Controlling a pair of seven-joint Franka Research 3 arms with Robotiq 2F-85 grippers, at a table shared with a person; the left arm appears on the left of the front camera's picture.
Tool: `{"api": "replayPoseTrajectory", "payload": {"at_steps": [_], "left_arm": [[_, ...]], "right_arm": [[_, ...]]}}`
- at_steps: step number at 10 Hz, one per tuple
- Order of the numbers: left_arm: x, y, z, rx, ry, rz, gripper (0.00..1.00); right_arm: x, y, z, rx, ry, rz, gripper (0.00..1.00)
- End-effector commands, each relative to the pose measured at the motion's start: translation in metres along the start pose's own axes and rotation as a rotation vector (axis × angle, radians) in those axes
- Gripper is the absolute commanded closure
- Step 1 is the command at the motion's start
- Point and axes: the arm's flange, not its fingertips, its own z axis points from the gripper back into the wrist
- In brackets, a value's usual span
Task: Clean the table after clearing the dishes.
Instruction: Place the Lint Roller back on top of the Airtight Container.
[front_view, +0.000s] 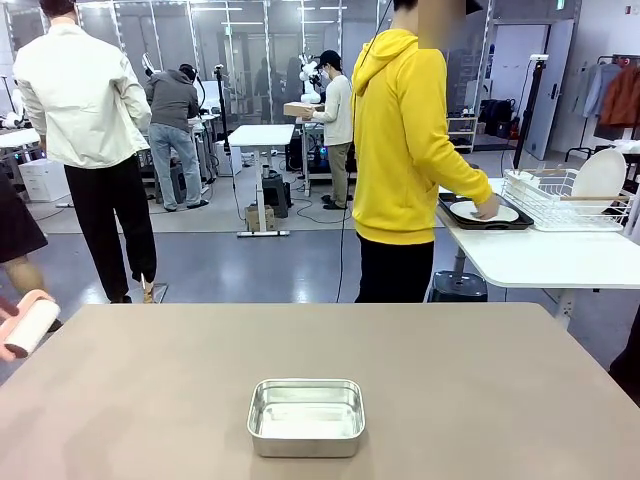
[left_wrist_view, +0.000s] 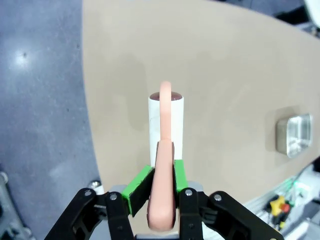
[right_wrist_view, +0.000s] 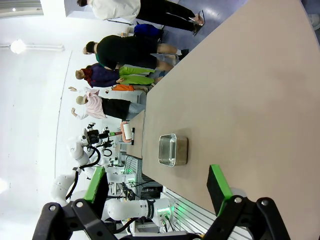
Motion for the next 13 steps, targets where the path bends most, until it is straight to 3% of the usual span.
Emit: {"api": "replayPoseTrajectory", "payload": {"at_steps": [1,3,4,7,10,13], "left_arm": [[0.037,-0.072,0.011,-0.015,0.007,-0.340,0.77],[0.077,-0.164,0.025,0.038,0.127,-0.692,0.77],[0.086,-0.202,0.023,0.008,0.188,-0.865,0.77],[0.081,-0.319,-0.003,0.020,0.370,-1.207,0.77],[0.052,-0.409,-0.049,0.002,0.379,-1.401,0.77],[0.036,-0.479,-0.085,-0.144,0.412,-1.483,0.77]], "right_arm": [[-0.001,0.003,-0.001,0.017,-0.009,0.005,0.00],[-0.001,0.003,-0.001,0.017,-0.009,0.005,0.00],[-0.001,0.003,-0.001,0.017,-0.009,0.005,0.00],[-0.001,0.003,-0.001,0.017,-0.009,0.005,0.00],[-0.001,0.003,-0.001,0.017,-0.009,0.005,0.00],[-0.001,0.003,-0.001,0.017,-0.009,0.005,0.00]]}}
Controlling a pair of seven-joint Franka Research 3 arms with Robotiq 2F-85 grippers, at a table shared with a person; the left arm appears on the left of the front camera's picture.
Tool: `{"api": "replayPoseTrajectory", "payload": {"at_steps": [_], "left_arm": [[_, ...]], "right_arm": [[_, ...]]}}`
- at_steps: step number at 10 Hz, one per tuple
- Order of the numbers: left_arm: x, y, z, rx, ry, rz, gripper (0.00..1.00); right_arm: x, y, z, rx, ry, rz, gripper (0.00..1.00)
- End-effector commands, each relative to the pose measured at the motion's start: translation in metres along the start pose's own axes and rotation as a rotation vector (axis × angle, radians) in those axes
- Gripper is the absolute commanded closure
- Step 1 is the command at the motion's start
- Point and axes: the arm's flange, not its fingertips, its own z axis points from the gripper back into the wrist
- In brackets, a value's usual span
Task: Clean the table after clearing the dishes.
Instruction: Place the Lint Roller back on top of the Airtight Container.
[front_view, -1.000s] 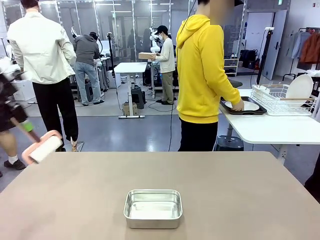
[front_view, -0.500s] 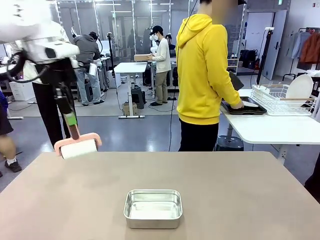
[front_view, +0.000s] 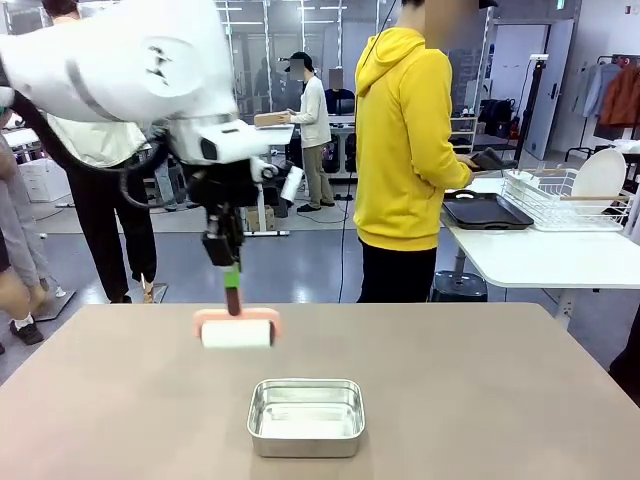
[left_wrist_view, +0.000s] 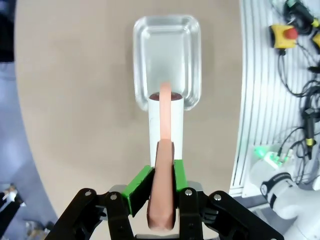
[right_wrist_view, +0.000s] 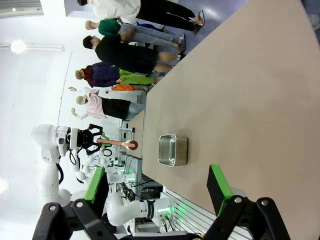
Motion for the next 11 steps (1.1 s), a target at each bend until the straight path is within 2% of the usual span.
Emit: {"api": "replayPoseTrajectory", "payload": {"at_steps": [1,3,4,8,9,10,11], "left_arm": [[0.016,-0.004,0.002,-0.020,-0.012,-0.065,0.77],[0.022,-0.006,0.007,-0.012,-0.046,-0.020,0.77],[0.028,-0.010,-0.011,-0.027,-0.003,-0.052,0.77],[0.030,-0.008,-0.011,-0.029,-0.009,-0.050,0.77],[0.037,-0.010,-0.030,-0.082,0.062,-0.045,0.77],[0.047,-0.009,-0.034,-0.022,0.032,-0.046,0.77],[0.052,-0.006,-0.037,-0.017,0.045,-0.006,0.77]], "right_arm": [[-0.001,0.003,-0.001,0.017,-0.009,0.005,0.00],[-0.001,0.003,-0.001,0.017,-0.009,0.005,0.00],[-0.001,0.003,-0.001,0.017,-0.009,0.005,0.00],[-0.001,0.003,-0.001,0.017,-0.009,0.005,0.00],[-0.001,0.003,-0.001,0.017,-0.009,0.005,0.00],[-0.001,0.003,-0.001,0.017,-0.009,0.005,0.00],[-0.001,0.003,-0.001,0.017,-0.009,0.005,0.00]]}}
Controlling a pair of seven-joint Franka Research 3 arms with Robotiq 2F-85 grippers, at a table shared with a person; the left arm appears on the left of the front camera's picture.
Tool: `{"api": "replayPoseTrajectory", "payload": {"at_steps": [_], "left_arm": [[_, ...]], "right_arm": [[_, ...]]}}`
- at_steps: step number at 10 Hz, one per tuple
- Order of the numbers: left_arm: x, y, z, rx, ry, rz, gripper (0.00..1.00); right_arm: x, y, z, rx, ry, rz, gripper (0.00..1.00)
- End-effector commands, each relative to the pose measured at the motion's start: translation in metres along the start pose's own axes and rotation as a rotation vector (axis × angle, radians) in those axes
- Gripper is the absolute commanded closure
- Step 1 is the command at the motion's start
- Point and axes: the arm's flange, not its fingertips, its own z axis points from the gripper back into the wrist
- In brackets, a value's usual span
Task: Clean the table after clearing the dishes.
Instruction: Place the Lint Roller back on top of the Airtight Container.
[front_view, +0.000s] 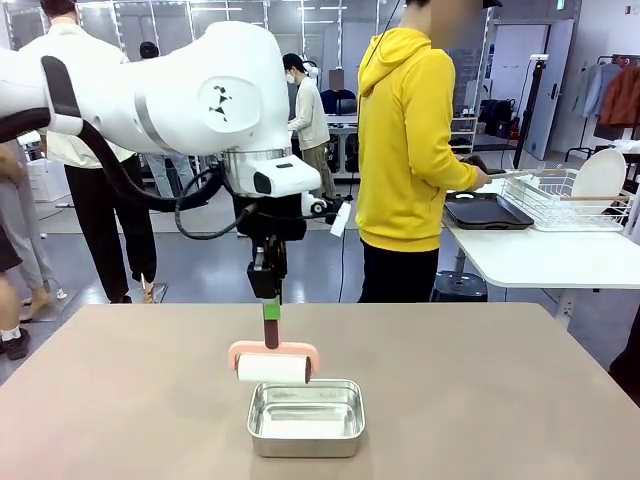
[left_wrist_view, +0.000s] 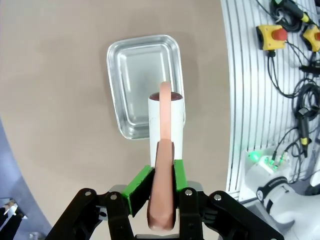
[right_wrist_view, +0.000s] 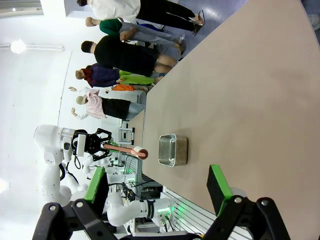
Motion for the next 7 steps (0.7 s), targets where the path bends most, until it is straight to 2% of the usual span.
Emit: {"api": "replayPoseTrajectory", "payload": {"at_steps": [1,5,7], "left_arm": [[0.009,0.007,-0.007,0.023,0.007,0.052,0.77],[0.013,0.046,-0.045,-0.045,-0.012,0.120,0.77],[0.025,0.071,-0.062,-0.069,-0.016,0.095,0.77]], "right_arm": [[-0.001,0.003,-0.001,0.017,-0.009,0.005,0.00],[-0.001,0.003,-0.001,0.017,-0.009,0.005,0.00],[-0.001,0.003,-0.001,0.017,-0.009,0.005,0.00]]}}
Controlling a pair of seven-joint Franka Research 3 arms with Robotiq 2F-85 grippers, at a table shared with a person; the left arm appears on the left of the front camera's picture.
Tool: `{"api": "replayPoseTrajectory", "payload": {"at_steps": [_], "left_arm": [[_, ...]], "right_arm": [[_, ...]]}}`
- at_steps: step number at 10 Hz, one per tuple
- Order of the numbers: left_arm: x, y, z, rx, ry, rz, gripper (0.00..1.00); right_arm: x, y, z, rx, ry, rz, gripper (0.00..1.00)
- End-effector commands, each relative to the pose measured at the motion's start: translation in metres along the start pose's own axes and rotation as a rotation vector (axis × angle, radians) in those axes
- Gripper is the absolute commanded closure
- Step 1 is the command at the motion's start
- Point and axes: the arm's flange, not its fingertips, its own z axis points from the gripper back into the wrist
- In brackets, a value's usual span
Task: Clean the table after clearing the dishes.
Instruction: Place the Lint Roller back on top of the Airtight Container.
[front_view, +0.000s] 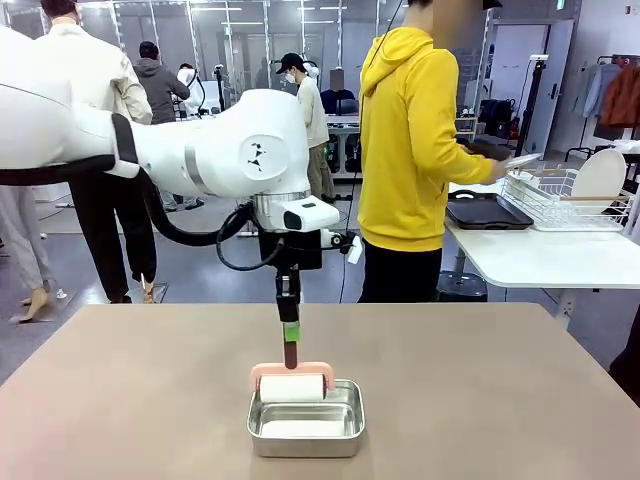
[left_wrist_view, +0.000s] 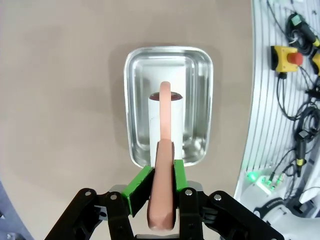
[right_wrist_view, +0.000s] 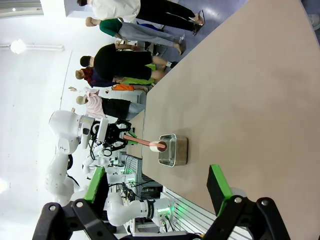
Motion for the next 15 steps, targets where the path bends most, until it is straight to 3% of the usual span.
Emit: {"api": "replayPoseTrajectory", "payload": {"at_steps": [1,5,9,10,11,12,15], "left_arm": [[0.019,0.018,0.000,-0.003,0.023,-0.014,0.77],[0.020,0.045,-0.031,-0.103,0.059,0.007,0.77],[0.012,0.060,-0.054,-0.095,0.069,-0.024,0.77],[0.012,0.060,-0.052,-0.079,0.050,-0.025,0.43],[0.012,0.059,-0.050,-0.074,0.048,-0.026,0.42],[0.014,0.056,-0.046,-0.083,0.042,-0.021,0.09],[0.016,0.052,-0.035,-0.065,0.033,-0.029,0.00]], "right_arm": [[-0.001,0.003,-0.001,0.017,-0.009,0.005,0.00],[-0.001,0.003,-0.001,0.017,-0.009,0.005,0.00],[-0.001,0.003,-0.001,0.017,-0.009,0.005,0.00],[-0.001,0.003,-0.001,0.017,-0.009,0.005,0.00],[-0.001,0.003,-0.001,0.017,-0.009,0.005,0.00],[-0.001,0.003,-0.001,0.017,-0.009,0.005,0.00],[-0.001,0.003,-0.001,0.017,-0.009,0.005,0.00]]}}
